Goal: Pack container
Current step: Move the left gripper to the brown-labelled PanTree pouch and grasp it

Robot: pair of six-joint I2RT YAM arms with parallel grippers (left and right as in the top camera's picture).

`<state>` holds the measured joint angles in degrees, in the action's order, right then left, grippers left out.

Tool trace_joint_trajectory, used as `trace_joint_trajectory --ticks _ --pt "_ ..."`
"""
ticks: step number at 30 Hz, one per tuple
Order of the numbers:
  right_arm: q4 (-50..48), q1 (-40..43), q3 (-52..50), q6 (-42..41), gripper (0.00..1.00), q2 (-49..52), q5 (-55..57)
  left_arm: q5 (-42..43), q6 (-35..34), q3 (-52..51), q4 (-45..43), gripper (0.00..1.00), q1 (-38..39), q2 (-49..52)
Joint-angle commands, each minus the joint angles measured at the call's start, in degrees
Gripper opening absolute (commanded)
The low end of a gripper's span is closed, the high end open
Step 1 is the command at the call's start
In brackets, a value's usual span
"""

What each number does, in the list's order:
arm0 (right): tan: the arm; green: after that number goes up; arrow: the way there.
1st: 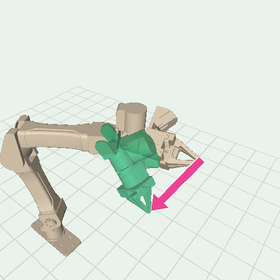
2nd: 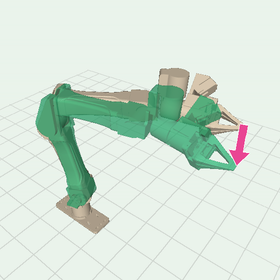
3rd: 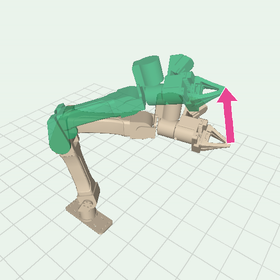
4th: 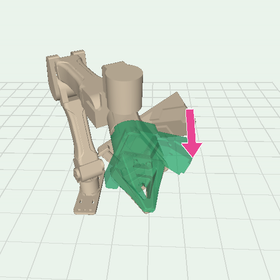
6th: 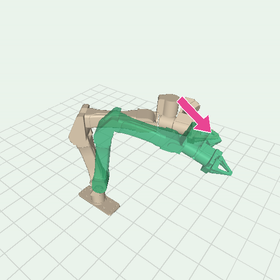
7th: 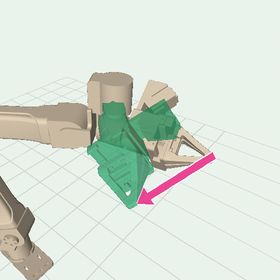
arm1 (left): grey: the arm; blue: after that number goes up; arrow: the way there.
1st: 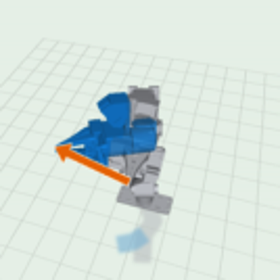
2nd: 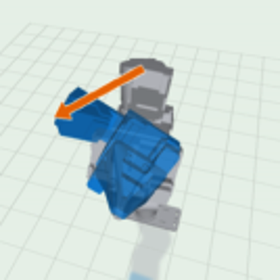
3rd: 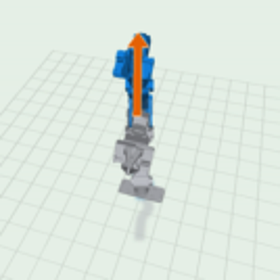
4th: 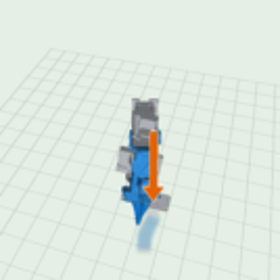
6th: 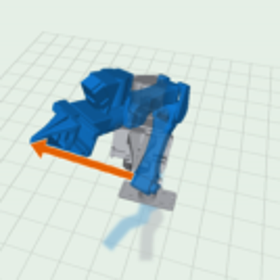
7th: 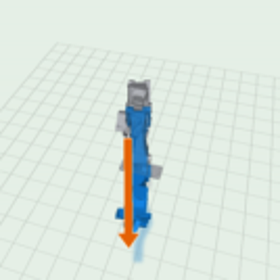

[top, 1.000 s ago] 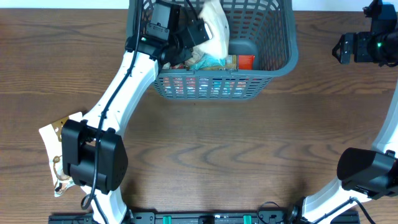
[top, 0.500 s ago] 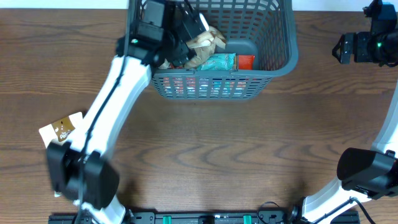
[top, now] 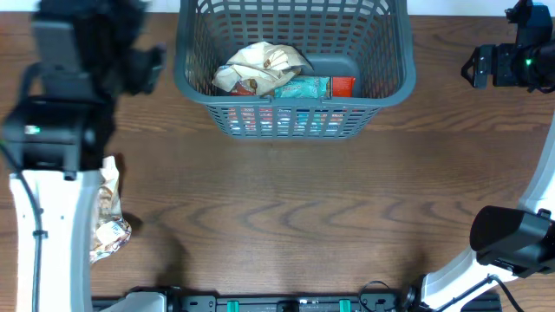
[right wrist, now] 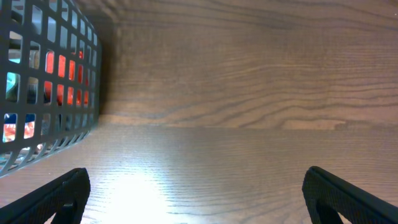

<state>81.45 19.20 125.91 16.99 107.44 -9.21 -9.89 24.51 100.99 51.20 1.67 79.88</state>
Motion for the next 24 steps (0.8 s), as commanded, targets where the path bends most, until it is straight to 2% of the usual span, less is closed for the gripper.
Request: trace_joint_trajectory --ticks 1,6,11,17,24 --pt "-0.3 0.3 -0.1 0.7 0.99 0.5 -0.7 -1.7 -15.5 -0.5 6.6 0.99 -7.5 1.6" --pt "-0.9 0.3 -0.1 0.7 0.99 0.5 -0.7 -1.0 -25.5 -4.1 14.9 0.99 -19.8 1.7" --pt "-1.0 0.3 -0.1 0.7 0.99 0.5 -0.7 3.1 -26.1 -11.9 14.9 0.99 -26.4 1.7" --pt "-1.1 0.3 -0.1 0.7 0.99 0.5 -0.8 4.0 -32.1 -27.3 11.2 0.99 -27.5 1.7" --pt "-1.1 0.3 -0.1 0.7 0.99 0.5 -0.7 6.9 -32.7 -44.0 1.0 0.99 -27.4 1.7"
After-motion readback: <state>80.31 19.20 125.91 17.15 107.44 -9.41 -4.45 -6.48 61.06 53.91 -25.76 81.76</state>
